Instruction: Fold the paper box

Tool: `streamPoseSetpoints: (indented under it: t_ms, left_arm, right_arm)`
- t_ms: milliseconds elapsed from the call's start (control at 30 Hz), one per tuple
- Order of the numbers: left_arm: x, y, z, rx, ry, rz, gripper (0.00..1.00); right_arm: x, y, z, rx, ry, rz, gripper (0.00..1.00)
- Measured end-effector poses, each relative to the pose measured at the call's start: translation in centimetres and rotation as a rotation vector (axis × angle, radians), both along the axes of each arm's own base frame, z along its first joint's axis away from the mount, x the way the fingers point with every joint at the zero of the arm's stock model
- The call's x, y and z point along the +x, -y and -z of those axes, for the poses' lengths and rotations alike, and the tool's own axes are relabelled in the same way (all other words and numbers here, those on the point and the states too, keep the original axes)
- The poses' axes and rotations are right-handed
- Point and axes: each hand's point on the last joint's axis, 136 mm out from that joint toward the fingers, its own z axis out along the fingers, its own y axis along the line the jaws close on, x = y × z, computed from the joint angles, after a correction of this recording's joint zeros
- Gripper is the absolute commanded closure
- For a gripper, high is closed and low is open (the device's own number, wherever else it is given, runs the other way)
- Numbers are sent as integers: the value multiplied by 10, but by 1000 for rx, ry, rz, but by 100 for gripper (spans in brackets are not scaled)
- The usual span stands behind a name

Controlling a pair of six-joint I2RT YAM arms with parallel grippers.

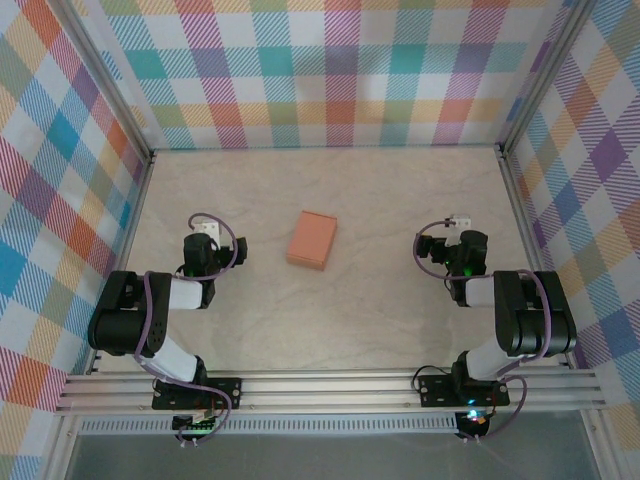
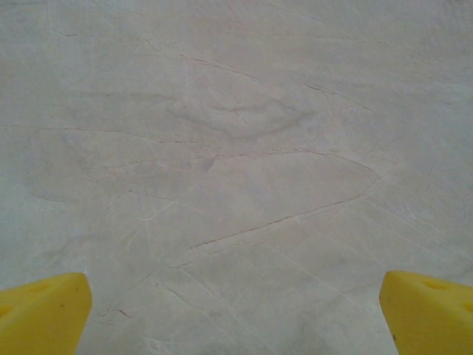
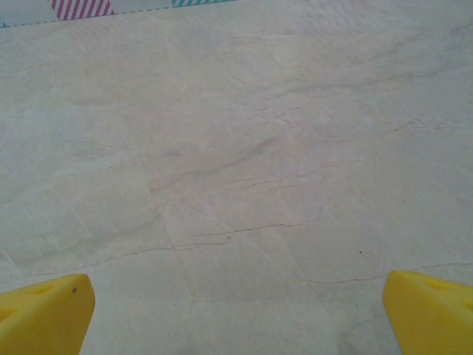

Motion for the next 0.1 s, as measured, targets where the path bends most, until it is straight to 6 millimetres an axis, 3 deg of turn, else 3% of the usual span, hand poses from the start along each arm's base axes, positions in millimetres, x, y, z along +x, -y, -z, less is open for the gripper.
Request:
streamPoseSetpoints:
  t_ms: [100]
  left_arm:
    - [0, 1, 0, 0, 1, 2, 0]
  right_arm:
    - [0, -1, 0, 1, 2, -3, 0]
